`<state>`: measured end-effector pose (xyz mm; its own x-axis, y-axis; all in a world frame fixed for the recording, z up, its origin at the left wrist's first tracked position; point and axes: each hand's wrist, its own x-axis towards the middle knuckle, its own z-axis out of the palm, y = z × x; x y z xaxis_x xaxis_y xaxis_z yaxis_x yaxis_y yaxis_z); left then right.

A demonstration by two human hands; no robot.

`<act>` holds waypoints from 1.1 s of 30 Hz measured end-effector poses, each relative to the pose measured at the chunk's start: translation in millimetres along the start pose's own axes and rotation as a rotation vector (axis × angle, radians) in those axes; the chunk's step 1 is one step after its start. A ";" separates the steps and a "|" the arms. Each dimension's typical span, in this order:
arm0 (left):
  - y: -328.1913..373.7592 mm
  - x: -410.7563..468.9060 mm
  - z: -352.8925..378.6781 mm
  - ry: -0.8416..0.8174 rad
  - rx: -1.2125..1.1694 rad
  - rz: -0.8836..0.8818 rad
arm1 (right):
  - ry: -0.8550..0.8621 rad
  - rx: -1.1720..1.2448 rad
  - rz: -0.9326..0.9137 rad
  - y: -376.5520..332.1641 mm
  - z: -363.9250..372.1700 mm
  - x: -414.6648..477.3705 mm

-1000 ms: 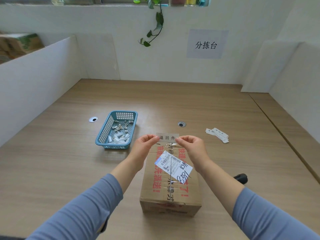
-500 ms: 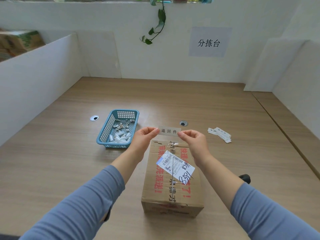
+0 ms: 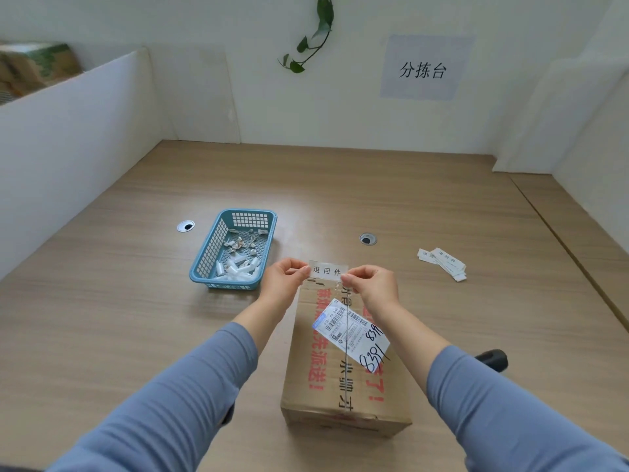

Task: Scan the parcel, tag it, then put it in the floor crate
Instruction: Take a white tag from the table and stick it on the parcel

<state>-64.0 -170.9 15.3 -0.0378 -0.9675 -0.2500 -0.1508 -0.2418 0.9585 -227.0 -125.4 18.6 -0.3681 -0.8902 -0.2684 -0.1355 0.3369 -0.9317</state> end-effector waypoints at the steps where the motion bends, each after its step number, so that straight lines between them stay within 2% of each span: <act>1: -2.5 2.8 0.2 0.008 0.009 -0.002 | 0.005 -0.008 0.007 -0.2 2.2 2.4; 6: -18.5 17.1 -0.4 0.041 0.064 -0.017 | -0.030 -0.006 0.098 0.5 5.7 14.1; 13: -30.4 27.9 1.7 0.027 0.091 -0.073 | -0.002 -0.172 0.168 12.8 10.2 29.5; 23: -39.7 45.3 6.1 0.000 0.128 -0.106 | -0.017 -0.248 0.126 17.5 20.5 46.3; 33: -41.4 57.2 1.5 -0.043 0.187 -0.245 | -0.033 -0.540 0.107 21.5 25.0 58.8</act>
<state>-61.4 -216.1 -38.9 -0.0190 -0.8769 -0.4802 -0.3399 -0.4461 0.8279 -228.5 -178.1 -23.3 -0.3775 -0.8488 -0.3702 -0.5552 0.5274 -0.6431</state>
